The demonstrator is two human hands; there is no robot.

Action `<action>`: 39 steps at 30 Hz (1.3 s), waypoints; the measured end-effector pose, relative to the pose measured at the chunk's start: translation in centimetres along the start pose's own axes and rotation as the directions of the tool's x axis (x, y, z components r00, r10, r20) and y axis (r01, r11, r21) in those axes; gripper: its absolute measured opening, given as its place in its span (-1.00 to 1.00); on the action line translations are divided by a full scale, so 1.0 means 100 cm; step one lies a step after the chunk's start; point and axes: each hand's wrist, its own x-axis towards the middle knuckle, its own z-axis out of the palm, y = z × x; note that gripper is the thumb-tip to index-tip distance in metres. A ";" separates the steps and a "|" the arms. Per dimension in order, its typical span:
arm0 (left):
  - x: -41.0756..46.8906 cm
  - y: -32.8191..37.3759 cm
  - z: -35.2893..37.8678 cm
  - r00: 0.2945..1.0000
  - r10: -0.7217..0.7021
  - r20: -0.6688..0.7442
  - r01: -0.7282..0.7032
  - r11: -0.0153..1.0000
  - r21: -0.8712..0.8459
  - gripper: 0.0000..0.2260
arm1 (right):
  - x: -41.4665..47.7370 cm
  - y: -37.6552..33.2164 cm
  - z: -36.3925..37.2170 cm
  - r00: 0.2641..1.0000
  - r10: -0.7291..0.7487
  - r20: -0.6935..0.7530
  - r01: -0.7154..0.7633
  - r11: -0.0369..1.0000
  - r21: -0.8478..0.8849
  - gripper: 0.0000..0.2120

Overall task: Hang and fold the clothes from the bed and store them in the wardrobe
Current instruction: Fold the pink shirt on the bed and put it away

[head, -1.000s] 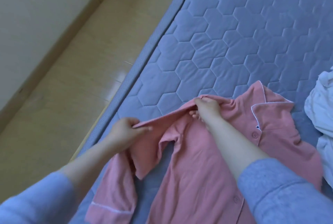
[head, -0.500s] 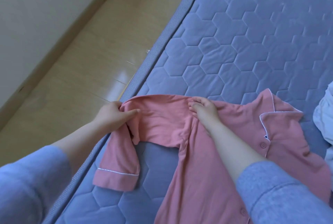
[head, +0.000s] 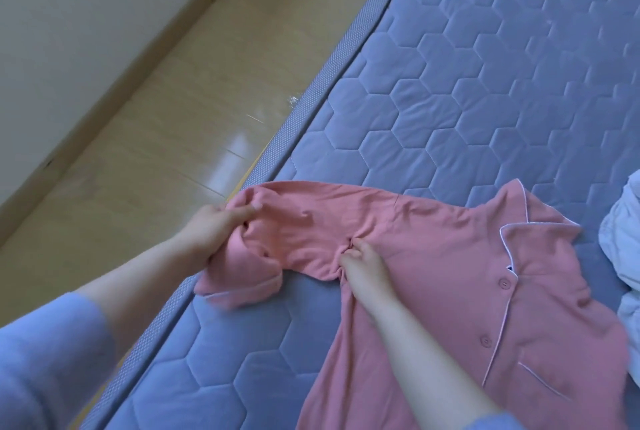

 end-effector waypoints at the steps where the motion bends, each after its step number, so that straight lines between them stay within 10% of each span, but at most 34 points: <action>1: -0.003 0.008 -0.002 0.997 0.005 0.076 0.004 0.992 -0.127 -0.62 | -0.005 0.000 0.005 1.000 -0.001 0.027 0.000 0.999 0.048 -0.49; 11: -0.021 0.068 -0.013 0.975 0.073 0.211 -0.042 0.988 -0.149 -0.75 | -0.036 -0.006 0.008 0.982 0.107 0.154 -0.169 0.859 0.482 -0.52; 14: -0.020 0.065 -0.028 0.985 0.039 0.168 -0.028 0.998 -0.064 -0.69 | -0.045 -0.007 0.016 0.973 0.180 0.144 -0.221 0.907 0.358 -0.56; 18: -0.010 0.056 -0.052 0.981 0.184 -0.054 -0.166 0.957 0.238 -0.77 | -0.047 0.001 0.014 0.948 0.001 -0.319 -0.084 0.965 -0.247 -0.76; 24: -0.004 0.059 -0.057 0.947 0.311 -0.074 -0.223 0.808 0.545 -0.84 | -0.041 0.004 0.031 0.979 0.169 0.116 -0.174 0.984 0.032 -0.75; 31: -0.001 0.072 -0.069 0.947 0.322 0.014 -0.275 0.785 0.555 -0.84 | -0.023 -0.071 0.021 0.936 -0.344 -0.074 0.316 0.913 -0.259 -0.78; 39: -0.010 0.097 -0.115 0.914 0.339 0.222 -0.390 0.591 0.706 -0.80 | -0.007 -0.174 0.065 0.785 -0.431 0.445 0.594 0.729 -0.341 -0.56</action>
